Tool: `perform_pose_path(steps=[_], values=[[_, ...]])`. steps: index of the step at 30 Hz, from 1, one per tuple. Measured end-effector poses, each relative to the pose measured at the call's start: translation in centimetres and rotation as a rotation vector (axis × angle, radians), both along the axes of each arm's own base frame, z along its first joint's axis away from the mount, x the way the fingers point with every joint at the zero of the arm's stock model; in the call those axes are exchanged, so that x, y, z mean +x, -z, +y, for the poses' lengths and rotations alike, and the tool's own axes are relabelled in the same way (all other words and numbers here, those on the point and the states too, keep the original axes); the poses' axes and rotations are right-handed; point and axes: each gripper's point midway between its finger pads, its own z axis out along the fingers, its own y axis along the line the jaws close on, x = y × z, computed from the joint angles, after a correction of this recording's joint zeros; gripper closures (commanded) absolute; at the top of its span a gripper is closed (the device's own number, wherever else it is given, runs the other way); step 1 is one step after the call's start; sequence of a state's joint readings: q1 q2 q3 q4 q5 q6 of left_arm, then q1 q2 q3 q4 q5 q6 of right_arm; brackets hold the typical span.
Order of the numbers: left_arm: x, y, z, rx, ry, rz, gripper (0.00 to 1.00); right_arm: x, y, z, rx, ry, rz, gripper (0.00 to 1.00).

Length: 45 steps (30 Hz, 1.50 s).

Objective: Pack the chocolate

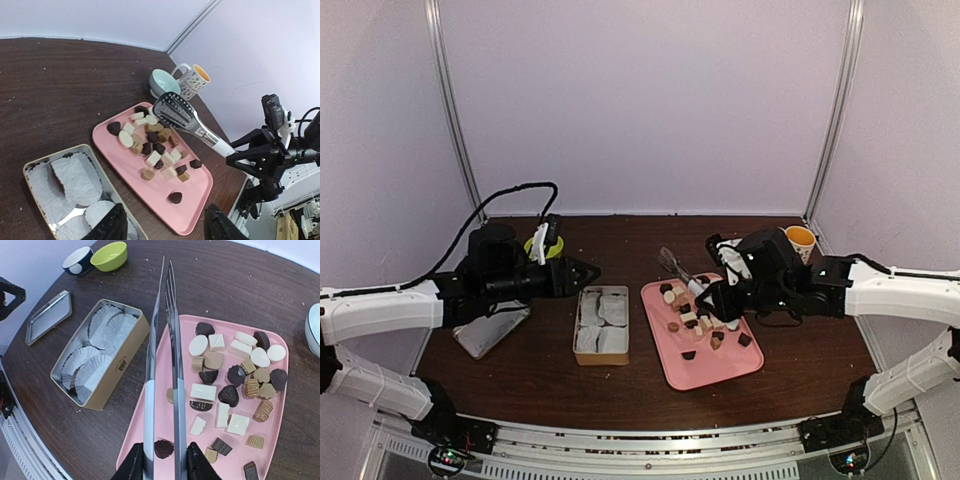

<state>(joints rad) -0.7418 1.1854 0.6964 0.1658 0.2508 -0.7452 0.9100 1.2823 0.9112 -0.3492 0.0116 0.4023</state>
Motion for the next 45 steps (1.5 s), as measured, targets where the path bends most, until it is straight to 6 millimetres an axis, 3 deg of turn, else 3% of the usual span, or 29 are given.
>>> perform_pose_path(steps=[7, 14, 20, 26, 28, 29, 30, 37, 45], values=[[-0.6, -2.7, -2.2, -0.143, 0.092, -0.026, 0.41, -1.0, -3.7, 1.6, 0.196, -0.066, -0.042, 0.79], [-1.1, -5.9, -4.2, -0.262, 0.170, -0.060, 0.38, -2.7, -5.5, 3.3, 0.348, -0.169, -0.034, 0.78], [-0.7, -7.4, -4.9, -0.316, 0.182, -0.068, 0.37, -4.1, -7.2, 4.3, 0.435, -0.256, -0.033, 0.78], [0.1, -7.2, -5.3, -0.309, 0.160, -0.027, 0.30, -5.1, -8.0, 4.9, 0.473, -0.319, -0.025, 0.78], [0.4, -7.4, -5.5, -0.305, 0.149, -0.014, 0.18, -5.2, -7.9, 4.9, 0.468, -0.323, -0.025, 0.78], [0.6, -7.5, -5.5, -0.304, 0.144, -0.009, 0.07, -5.2, -7.8, 4.9, 0.464, -0.325, -0.024, 0.78], [0.7, -7.7, -5.5, -0.307, 0.137, -0.004, 0.05, -5.2, -7.7, 4.9, 0.460, -0.327, -0.024, 0.78], [1.6, -7.0, -5.6, -0.303, 0.080, 0.096, 0.04, -5.5, -7.0, 4.8, 0.410, -0.340, -0.031, 0.78], [2.7, -3.6, -5.1, -0.304, -0.118, 0.369, 0.07, -4.9, -6.8, 4.7, 0.281, -0.305, -0.102, 0.78]])
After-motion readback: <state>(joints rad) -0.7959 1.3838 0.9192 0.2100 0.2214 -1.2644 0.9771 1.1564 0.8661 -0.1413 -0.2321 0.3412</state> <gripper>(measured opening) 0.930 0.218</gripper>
